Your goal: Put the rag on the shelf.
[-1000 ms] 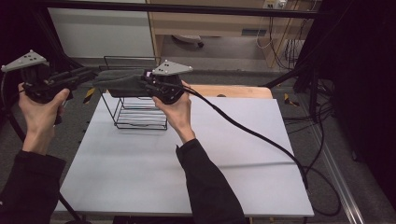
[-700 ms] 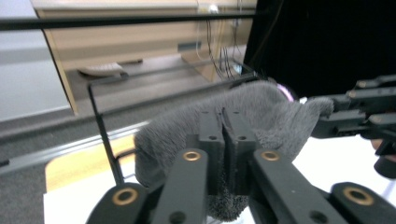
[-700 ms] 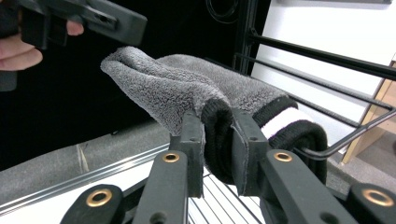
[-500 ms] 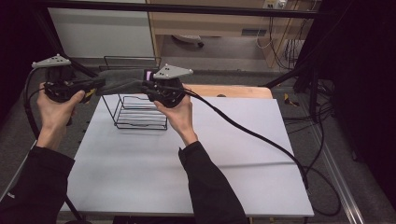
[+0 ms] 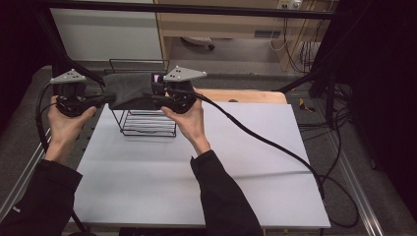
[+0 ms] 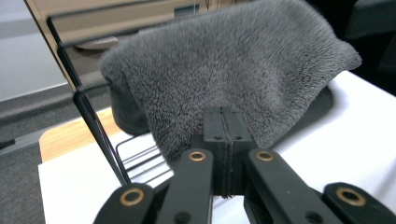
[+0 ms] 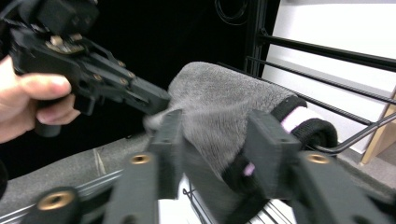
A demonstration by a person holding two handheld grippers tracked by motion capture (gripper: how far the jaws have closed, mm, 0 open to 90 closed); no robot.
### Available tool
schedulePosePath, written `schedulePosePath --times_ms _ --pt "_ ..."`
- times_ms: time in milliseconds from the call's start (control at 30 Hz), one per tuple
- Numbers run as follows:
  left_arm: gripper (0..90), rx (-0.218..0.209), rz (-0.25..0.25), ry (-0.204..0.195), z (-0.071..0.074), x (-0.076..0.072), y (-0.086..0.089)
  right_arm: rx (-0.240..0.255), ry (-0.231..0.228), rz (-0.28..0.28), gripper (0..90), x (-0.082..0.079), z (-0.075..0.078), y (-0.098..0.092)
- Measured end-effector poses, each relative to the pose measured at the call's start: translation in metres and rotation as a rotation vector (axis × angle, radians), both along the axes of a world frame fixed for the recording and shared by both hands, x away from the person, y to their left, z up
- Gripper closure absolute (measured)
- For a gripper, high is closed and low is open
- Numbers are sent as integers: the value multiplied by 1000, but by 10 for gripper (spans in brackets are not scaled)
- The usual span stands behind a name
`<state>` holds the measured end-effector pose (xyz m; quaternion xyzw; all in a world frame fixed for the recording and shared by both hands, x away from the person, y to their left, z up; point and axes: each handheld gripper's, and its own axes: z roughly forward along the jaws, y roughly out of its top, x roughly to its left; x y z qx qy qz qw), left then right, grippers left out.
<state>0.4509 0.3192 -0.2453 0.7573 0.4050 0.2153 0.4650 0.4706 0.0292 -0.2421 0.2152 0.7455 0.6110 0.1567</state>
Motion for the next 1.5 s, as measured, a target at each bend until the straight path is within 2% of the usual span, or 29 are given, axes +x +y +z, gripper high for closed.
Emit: schedulePosePath --times_ms 100,200,367,500,633,800,900,1067,1233,1300,1367,1500 --pt "896 4 4 1 -7 3 -2 -31 37 -18 813 4 -3 1" --pt "897 -1 11 -1 -12 4 -2 -70 71 -38 886 9 -11 5" --pt "897 -9 27 3 -23 8 -2 -117 94 -82 900 16 -24 12" --pt "896 -24 33 -4 -28 11 -2 -123 103 -94 900 20 -30 16" --pt "893 -25 32 -14 -28 10 -1 -121 99 -97 881 21 -32 17" --pt "824 -33 19 -22 -23 2 1 -103 80 -62 808 14 -26 14" --pt "732 -39 18 -18 -19 -3 3 -94 71 -45 728 9 -18 10" --pt "584 -41 18 -19 -15 -12 6 -105 43 -59 593 2 -5 -2" --pt "452 -31 19 -23 -16 -20 6 -131 45 -72 451 -6 6 -12" --pt "406 -23 17 -23 -16 -23 6 -121 47 -70 406 -8 8 -16" --pt "365 -19 14 -22 -17 -26 6 -109 67 -64 373 -9 10 -22" --pt "274 -11 15 -26 -21 -32 5 -114 84 -88 298 -11 9 -39"
